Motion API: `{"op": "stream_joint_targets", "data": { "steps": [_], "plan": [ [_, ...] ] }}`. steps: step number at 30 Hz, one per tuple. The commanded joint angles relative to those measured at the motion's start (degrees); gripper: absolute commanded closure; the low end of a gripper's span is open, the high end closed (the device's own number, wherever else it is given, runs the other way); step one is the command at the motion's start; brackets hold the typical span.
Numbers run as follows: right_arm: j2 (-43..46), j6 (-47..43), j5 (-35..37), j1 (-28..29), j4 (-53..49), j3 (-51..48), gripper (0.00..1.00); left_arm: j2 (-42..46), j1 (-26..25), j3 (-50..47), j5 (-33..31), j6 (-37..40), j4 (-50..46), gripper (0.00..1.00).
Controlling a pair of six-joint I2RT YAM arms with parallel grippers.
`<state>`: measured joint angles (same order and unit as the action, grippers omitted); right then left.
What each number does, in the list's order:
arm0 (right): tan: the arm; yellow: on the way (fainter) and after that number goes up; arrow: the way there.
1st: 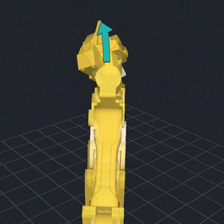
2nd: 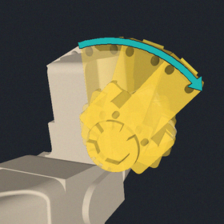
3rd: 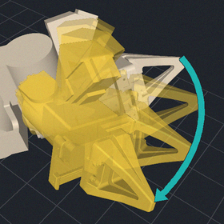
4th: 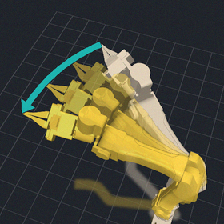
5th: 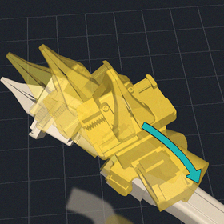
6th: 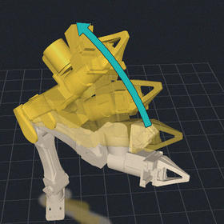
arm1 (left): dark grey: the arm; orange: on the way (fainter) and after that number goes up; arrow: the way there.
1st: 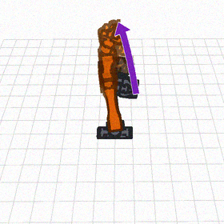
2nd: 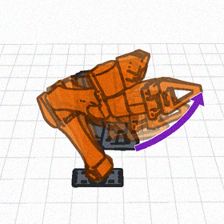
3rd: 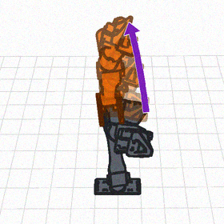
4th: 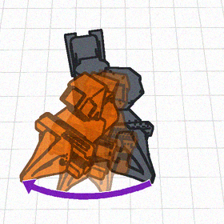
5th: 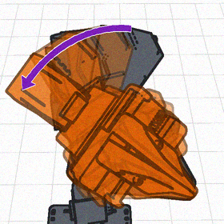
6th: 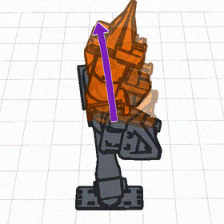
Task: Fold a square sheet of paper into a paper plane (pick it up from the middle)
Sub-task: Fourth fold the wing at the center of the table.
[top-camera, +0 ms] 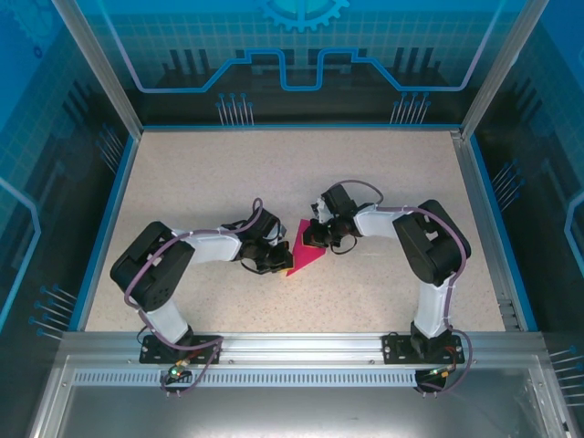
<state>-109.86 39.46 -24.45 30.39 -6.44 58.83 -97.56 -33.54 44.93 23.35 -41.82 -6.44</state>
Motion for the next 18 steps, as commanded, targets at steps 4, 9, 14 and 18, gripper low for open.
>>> {"op": "stream_joint_targets", "data": {
  "steps": [4, 9, 14, 18],
  "plan": [
    [-2.9, -0.2, 4.1, 0.3, -3.6, -2.2, 0.96, 4.6, -0.4, 0.4, 0.8, 0.4, 1.9, 0.86],
    [-3.1, -0.2, 4.6, 0.3, -3.9, -2.8, 0.96, 3.3, -0.3, 0.7, 0.8, 0.2, 7.5, 0.79],
    [-3.7, -0.3, 4.6, 0.3, -4.4, -2.8, 0.96, -1.3, -0.3, 2.5, 1.1, -0.3, 9.7, 0.84],
    [-3.9, -0.2, 4.9, 0.3, -4.9, -2.7, 0.96, -3.1, -0.3, 2.7, 1.6, -0.3, 9.7, 0.86]
  ]
}}
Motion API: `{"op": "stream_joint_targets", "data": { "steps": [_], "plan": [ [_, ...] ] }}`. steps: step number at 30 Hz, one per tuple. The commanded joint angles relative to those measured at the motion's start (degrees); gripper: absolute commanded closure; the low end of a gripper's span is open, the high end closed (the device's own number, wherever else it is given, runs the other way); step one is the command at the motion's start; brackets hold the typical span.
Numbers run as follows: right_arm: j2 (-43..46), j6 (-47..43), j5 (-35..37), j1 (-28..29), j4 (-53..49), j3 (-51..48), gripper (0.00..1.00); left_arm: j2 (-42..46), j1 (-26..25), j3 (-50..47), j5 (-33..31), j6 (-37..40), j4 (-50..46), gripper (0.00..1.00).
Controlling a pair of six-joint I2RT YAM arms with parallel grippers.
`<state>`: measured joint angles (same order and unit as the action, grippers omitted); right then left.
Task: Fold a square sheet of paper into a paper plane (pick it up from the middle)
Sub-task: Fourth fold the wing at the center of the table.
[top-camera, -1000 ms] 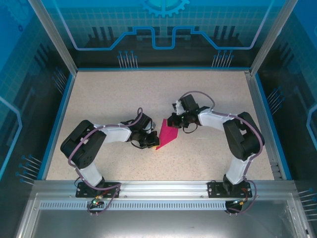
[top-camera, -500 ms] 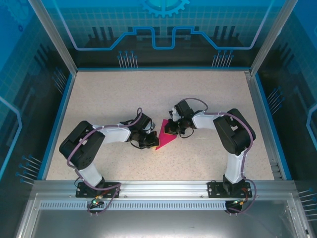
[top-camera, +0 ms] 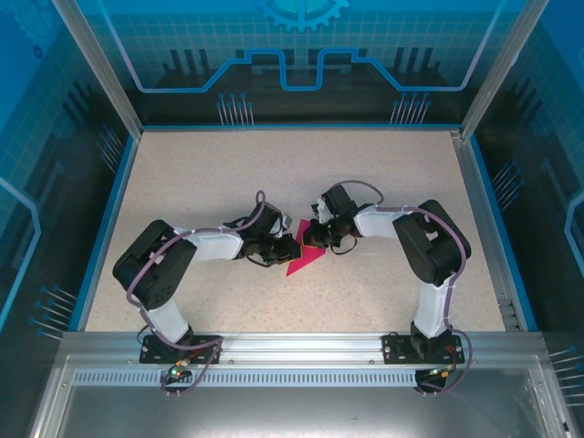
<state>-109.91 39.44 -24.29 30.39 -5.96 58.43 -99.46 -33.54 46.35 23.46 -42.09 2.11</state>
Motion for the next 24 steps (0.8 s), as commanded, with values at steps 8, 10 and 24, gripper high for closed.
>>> {"op": "stream_joint_targets", "data": {
  "steps": [8, 10, 24],
  "plan": [
    [-7.1, 0.5, 6.4, 0.0, -11.3, 0.8, 0.96, -1.1, -0.3, -3.5, 1.0, 1.6, -1.8, 0.9],
    [-8.0, 0.8, 6.4, -0.1, -12.2, 1.3, 0.96, -0.9, -0.2, -4.9, 0.5, 2.5, -3.1, 0.91],
    [-9.5, 1.6, 8.3, -0.5, -15.0, 2.3, 0.96, 5.8, -0.3, -13.6, 0.0, 5.2, -10.1, 0.93]
  ]
}}
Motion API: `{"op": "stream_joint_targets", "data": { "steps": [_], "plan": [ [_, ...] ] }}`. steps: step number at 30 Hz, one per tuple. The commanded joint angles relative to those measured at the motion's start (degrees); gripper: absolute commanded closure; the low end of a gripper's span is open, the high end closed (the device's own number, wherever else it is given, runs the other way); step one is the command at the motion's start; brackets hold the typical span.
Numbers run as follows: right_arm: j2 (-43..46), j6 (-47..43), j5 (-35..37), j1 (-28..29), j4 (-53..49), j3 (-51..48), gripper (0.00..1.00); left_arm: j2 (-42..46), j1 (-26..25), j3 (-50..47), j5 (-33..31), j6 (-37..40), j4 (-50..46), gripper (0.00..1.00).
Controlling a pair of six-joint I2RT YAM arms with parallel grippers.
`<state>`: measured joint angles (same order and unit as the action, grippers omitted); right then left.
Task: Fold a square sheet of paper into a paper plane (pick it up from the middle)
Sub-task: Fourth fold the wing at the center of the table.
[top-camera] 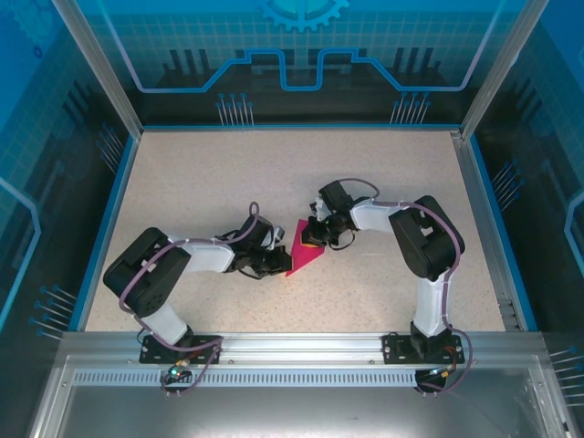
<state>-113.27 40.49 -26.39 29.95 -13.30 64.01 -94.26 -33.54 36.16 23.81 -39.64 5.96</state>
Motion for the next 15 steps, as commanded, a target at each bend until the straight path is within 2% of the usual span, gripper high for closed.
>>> {"op": "stream_joint_targets", "data": {
  "steps": [1, 11, 15],
  "plan": [
    [-6.1, 0.6, 10.4, -0.1, -7.5, -3.4, 0.96, 1.1, -0.3, -3.6, -0.8, 3.2, -15.1, 0.93],
    [-5.0, 0.8, 10.0, 0.1, -7.2, -2.8, 0.97, 4.3, -0.6, -0.3, -0.1, 9.0, -21.9, 0.93],
    [-2.6, 0.8, 8.6, 0.2, -6.1, -1.8, 0.96, 6.0, -0.4, 2.9, -1.4, 7.9, -21.3, 0.92]
  ]
}}
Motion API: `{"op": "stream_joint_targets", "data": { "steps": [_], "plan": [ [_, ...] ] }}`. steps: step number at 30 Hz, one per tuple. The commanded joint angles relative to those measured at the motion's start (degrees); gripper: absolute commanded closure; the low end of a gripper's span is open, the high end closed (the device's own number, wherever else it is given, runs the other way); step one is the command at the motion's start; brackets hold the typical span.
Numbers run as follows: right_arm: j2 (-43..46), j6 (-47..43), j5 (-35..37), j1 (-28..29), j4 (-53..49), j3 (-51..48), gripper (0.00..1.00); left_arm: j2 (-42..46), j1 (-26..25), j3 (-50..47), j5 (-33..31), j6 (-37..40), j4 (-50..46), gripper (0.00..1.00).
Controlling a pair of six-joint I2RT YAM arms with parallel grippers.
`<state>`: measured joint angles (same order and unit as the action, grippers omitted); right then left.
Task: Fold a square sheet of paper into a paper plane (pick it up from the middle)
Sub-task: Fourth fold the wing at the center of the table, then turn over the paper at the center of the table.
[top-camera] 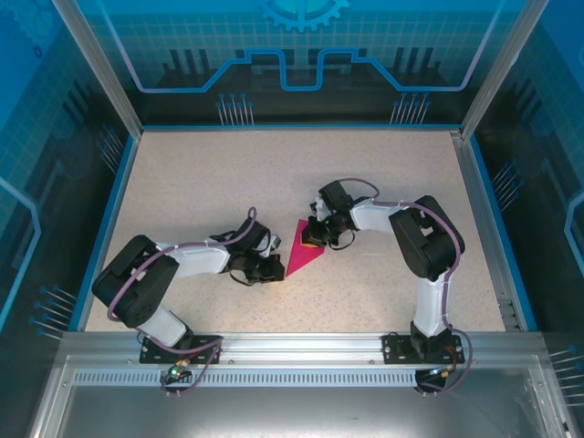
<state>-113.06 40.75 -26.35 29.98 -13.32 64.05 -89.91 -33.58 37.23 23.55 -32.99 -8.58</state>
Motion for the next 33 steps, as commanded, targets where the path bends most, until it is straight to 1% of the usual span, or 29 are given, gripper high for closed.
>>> {"op": "stream_joint_targets", "data": {
  "steps": [1, 3, 5, 8, 9, 12, 16, 20, 22, 26, 30, 33],
  "plan": [
    [-1.6, 0.6, 7.9, 0.2, -5.5, -1.6, 0.95, 2.2, -0.3, 2.8, -1.9, 0.2, -6.1, 0.91],
    [0.9, 0.7, 5.7, 0.2, -3.5, -1.3, 0.92, 3.4, 0.1, 4.2, -3.7, -1.8, -4.7, 0.9],
    [3.6, 1.0, 2.8, 0.2, -0.1, -1.5, 0.86, 4.2, 0.4, 5.6, -6.1, -3.6, -3.5, 0.86],
    [7.0, 2.2, 2.4, 0.2, 1.3, -1.5, 0.75, 4.7, 0.8, 7.1, -10.1, -5.5, -3.0, 0.81],
    [8.0, 2.8, 3.1, 0.0, 1.0, -1.6, 0.72, 4.6, 1.1, 7.5, -11.5, -6.1, -2.9, 0.79],
    [11.2, 4.8, 6.7, -0.5, 0.1, -3.8, 0.7, 4.6, 1.7, 8.1, -15.1, -7.8, -2.5, 0.72],
    [15.9, 8.3, 13.3, -1.7, -1.4, -7.9, 0.65, 4.0, 2.2, 8.3, -17.1, -8.9, -1.4, 0.62],
    [16.8, 11.1, 14.4, -2.0, -0.5, -10.2, 0.58, 3.1, 3.1, 8.3, -18.5, -10.5, -0.9, 0.48],
    [15.4, 11.8, 13.7, -2.0, -0.2, -9.5, 0.57, 2.9, 3.8, 8.2, -19.0, -11.6, -0.5, 0.42],
    [12.5, 12.3, 11.4, -1.7, 1.3, -7.7, 0.57, 3.1, 4.7, 7.9, -20.2, -12.5, 0.0, 0.32],
    [9.7, 12.0, 11.5, -1.1, 0.7, -5.4, 0.59, 3.8, 5.6, 8.1, -20.9, -12.3, -0.5, 0.23],
    [7.5, 11.5, 11.1, -1.0, 0.7, -3.9, 0.6, 4.0, 6.0, 8.3, -21.1, -12.3, -1.3, 0.2]
  ]
}}
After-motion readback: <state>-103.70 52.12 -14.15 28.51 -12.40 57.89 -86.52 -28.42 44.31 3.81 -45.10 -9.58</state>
